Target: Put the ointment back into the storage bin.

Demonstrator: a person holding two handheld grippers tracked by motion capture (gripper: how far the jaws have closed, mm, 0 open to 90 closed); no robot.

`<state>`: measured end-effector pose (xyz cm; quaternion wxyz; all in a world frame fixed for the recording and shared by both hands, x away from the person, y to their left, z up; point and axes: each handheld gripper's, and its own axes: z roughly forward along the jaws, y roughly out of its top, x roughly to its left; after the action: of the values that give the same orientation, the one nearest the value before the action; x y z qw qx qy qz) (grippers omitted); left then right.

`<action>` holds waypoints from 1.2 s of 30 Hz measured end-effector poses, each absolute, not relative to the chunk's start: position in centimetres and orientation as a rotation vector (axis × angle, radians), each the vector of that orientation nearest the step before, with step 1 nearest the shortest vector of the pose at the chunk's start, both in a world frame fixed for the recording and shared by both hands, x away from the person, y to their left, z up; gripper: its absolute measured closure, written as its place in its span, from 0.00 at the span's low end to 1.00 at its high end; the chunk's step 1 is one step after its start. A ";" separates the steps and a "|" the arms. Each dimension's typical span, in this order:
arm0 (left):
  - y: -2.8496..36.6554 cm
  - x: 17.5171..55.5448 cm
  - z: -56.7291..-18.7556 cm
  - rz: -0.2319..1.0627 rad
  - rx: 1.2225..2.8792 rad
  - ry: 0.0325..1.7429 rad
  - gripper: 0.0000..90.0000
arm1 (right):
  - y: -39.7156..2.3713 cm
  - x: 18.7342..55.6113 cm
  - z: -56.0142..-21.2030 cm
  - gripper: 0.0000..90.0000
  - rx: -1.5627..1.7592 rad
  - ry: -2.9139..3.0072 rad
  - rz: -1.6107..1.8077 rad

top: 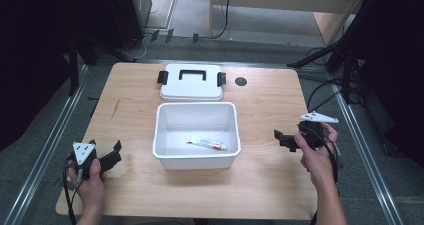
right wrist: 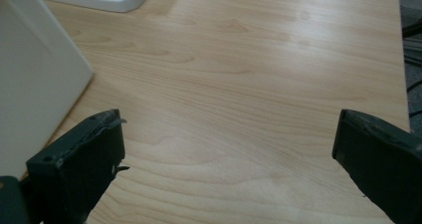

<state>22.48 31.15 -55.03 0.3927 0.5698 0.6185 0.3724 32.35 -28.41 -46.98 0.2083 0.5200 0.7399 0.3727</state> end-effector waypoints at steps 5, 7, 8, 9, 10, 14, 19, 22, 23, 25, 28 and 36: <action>31.2 22.4 -55.0 0.944 1.444 1.569 0.16 | -30.4 31.1 -48.9 0.00 1.478 2.008 1.058; 31.2 22.4 -55.0 0.945 1.442 1.569 0.16 | -31.1 30.5 -49.6 0.00 1.489 1.985 1.070; 31.2 22.4 -55.0 0.945 1.442 1.569 0.16 | -31.4 30.1 -49.9 0.00 1.496 1.976 1.074; 31.2 22.5 -55.0 0.945 1.442 1.569 0.16 | -31.9 29.8 -50.3 0.00 1.500 1.963 1.086; 31.2 22.5 -55.0 0.945 1.442 1.570 0.16 | -32.2 29.5 -50.5 0.01 1.507 1.949 1.093; 31.2 22.4 -55.0 0.946 1.442 1.570 0.16 | -33.2 28.5 -51.3 0.06 1.520 1.903 1.112; 31.2 22.4 -55.0 0.945 1.440 1.570 0.16 | -34.9 26.5 -52.6 0.07 1.540 1.851 1.125; 31.2 22.4 -55.0 0.944 1.439 1.571 0.16 | -35.7 25.5 -53.2 0.09 1.569 1.819 1.117; 31.2 22.4 -55.0 0.943 1.439 1.572 0.16 | -35.8 25.2 -53.3 0.11 1.576 1.808 1.114; 31.2 22.5 -55.0 0.942 1.437 1.573 0.16 | -35.9 24.6 -53.4 0.13 1.575 1.799 1.116; 31.2 22.5 -55.0 0.941 1.437 1.577 0.16 | -35.9 24.0 -53.7 0.13 1.562 1.792 1.120; 31.7 22.8 -55.0 0.908 1.409 1.605 0.16 | -35.3 24.3 -54.7 0.15 1.573 1.778 1.059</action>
<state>22.78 31.69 -55.04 0.3990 0.5566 0.6343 0.3587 24.31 -35.28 -54.71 0.2676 0.5831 0.6589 0.3927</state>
